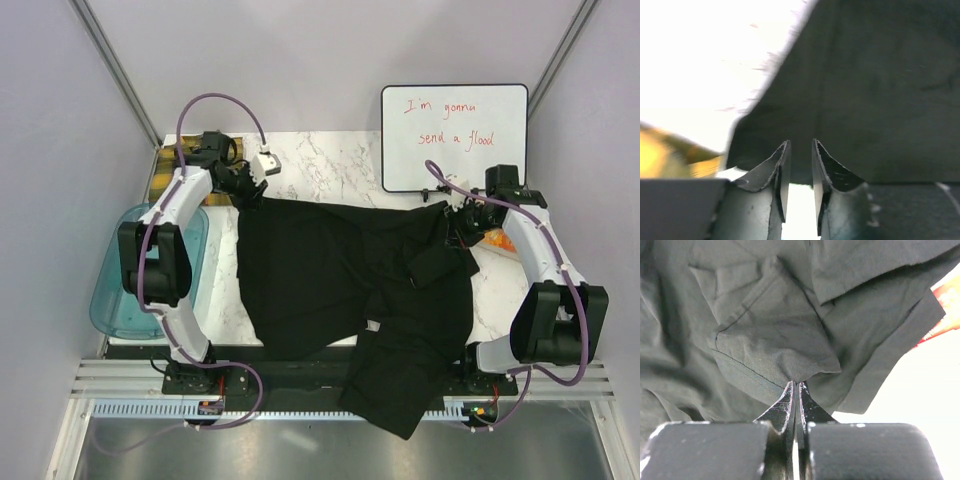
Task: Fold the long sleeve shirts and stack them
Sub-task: Fold the shirt
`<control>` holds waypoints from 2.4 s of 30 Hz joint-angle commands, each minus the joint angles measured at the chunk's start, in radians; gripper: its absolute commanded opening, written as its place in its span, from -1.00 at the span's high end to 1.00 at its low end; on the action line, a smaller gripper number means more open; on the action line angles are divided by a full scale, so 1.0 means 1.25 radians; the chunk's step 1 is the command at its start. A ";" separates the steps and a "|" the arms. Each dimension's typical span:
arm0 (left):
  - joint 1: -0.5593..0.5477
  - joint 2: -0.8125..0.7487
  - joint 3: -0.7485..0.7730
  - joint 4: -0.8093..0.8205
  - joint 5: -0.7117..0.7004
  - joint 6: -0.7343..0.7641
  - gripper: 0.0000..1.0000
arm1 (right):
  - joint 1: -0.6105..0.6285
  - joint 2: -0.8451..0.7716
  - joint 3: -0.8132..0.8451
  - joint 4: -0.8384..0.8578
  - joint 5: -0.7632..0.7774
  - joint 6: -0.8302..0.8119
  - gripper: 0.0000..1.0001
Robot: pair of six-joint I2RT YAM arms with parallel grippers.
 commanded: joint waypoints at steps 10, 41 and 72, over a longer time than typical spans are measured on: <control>-0.007 0.149 -0.058 0.131 -0.295 -0.010 0.49 | 0.060 0.114 -0.023 0.162 0.110 0.100 1.00; 0.041 0.149 0.068 0.086 -0.075 0.272 -0.19 | 0.057 -0.022 0.298 0.197 -0.072 0.338 1.00; 0.038 0.159 0.102 0.048 -0.082 0.322 0.10 | 0.046 -0.024 0.514 0.426 -0.021 0.483 1.00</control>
